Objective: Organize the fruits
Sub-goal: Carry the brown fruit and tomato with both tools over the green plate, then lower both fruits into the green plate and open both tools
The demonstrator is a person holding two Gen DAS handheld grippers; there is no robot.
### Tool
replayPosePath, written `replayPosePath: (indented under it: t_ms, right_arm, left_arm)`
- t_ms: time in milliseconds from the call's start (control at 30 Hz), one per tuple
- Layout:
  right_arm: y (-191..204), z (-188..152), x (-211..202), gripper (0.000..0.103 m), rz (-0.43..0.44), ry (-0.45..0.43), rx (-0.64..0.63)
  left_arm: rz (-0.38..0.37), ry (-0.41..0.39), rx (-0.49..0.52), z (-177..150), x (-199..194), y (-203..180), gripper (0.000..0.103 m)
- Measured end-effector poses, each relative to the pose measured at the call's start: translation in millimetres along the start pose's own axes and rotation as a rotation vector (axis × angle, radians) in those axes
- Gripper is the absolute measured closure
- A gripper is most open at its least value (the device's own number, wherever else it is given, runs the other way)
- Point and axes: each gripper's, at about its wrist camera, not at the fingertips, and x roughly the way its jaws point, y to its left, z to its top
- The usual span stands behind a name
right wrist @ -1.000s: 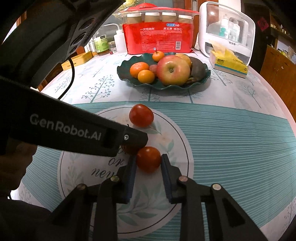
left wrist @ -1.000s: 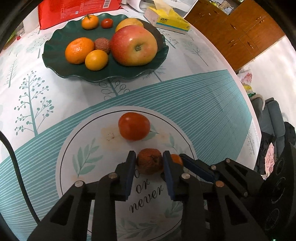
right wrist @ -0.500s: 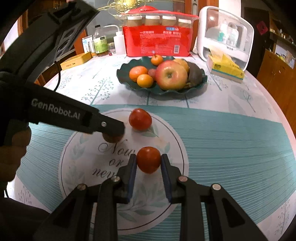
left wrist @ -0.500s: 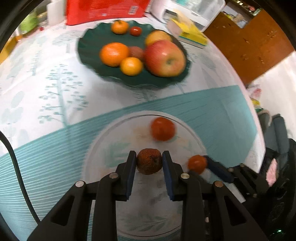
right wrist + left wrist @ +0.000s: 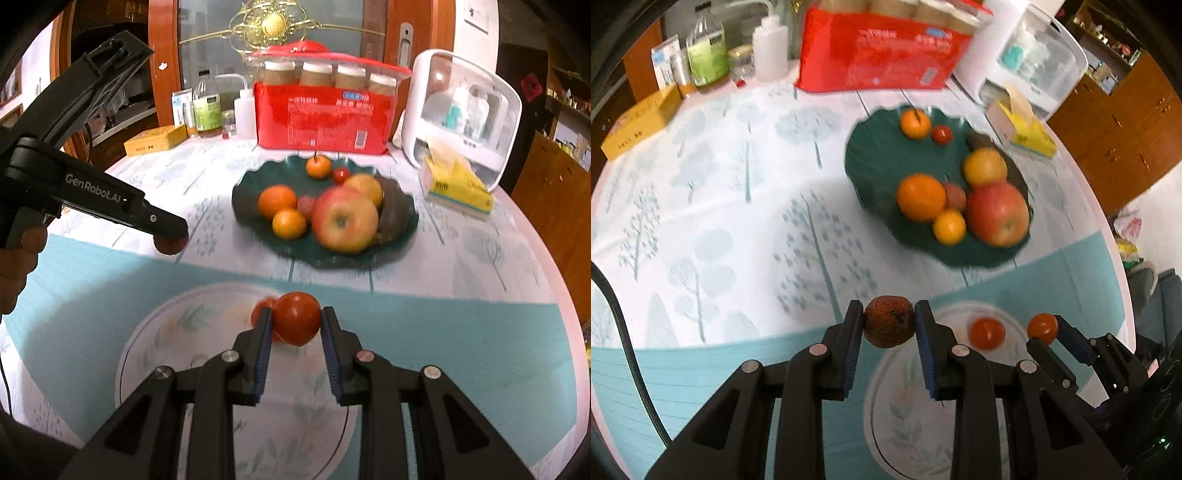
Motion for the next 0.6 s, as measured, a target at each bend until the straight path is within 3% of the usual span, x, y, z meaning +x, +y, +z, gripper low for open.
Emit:
replayPosePath:
  t_ms: [267,600]
  right_arm:
    - [-8,48,14,0.077,-0.015,-0.070,-0.044]
    - [-14,80,35,0.077,-0.029,-0.097,-0.068]
  left_arm:
    - [0.028,-0.073,-0.004,48,-9,0,0.076]
    - [0.030,-0.140,0.000,99,-3,-2,0.076]
